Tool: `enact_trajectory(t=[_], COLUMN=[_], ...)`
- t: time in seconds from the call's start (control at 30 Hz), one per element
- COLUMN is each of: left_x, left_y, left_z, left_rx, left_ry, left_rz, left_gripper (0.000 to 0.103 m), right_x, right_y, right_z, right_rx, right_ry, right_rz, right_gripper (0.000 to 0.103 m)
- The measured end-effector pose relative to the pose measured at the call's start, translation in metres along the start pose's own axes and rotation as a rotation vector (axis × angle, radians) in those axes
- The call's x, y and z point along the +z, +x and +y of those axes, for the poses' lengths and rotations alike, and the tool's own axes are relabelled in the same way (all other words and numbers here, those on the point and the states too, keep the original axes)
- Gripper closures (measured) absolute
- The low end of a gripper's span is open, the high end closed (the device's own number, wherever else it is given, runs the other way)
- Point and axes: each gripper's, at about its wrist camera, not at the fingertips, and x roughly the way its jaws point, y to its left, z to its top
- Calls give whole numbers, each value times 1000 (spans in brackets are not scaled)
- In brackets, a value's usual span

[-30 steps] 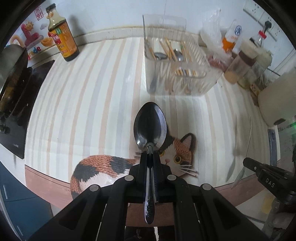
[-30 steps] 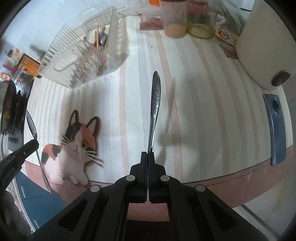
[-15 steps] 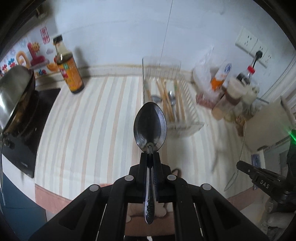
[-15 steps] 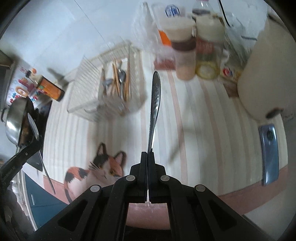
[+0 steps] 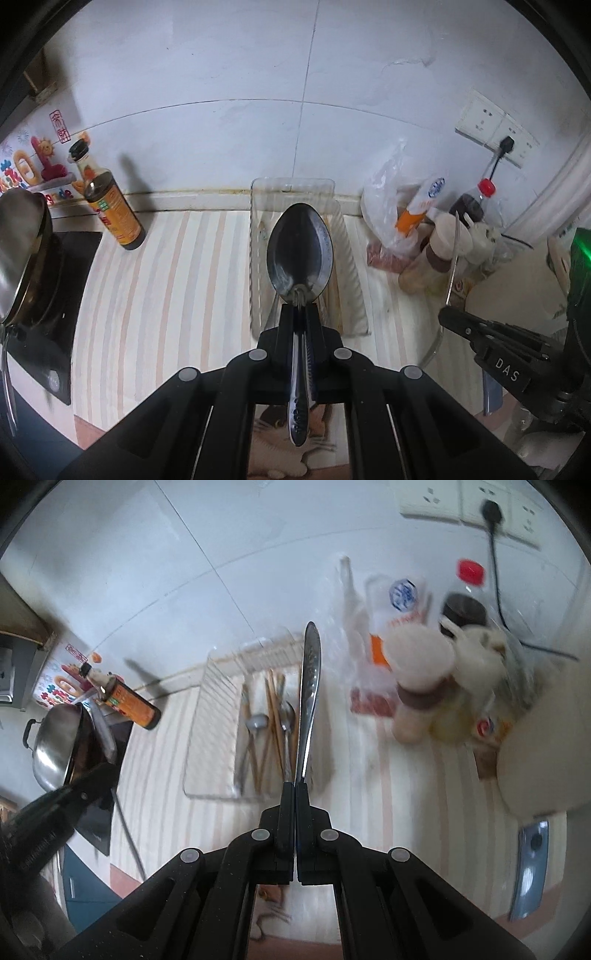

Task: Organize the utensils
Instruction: 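Carry both spoons to the clear basket and lower them inside, then open both tools to release the spoons and pull back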

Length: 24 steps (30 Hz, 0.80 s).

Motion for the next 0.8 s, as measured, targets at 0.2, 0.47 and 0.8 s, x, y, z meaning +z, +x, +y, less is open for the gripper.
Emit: enact_trajectory(t=[0.2,0.47,0.8], left_x=[27,51,55], left_y=[32,90,127], left_z=[9,26,34], left_rx=[-10,-74,-69], left_ry=[-37,-124,-165], left_rz=[46,171,254], left_gripper=[99,99,97], right_x=[38,65,69], right_y=[31,89,144], right_z=[6,14,15], right_rx=[34,77,61], right_ry=[16,25,0], right_rz=[34,132,233], right_gripper=[103,103,102])
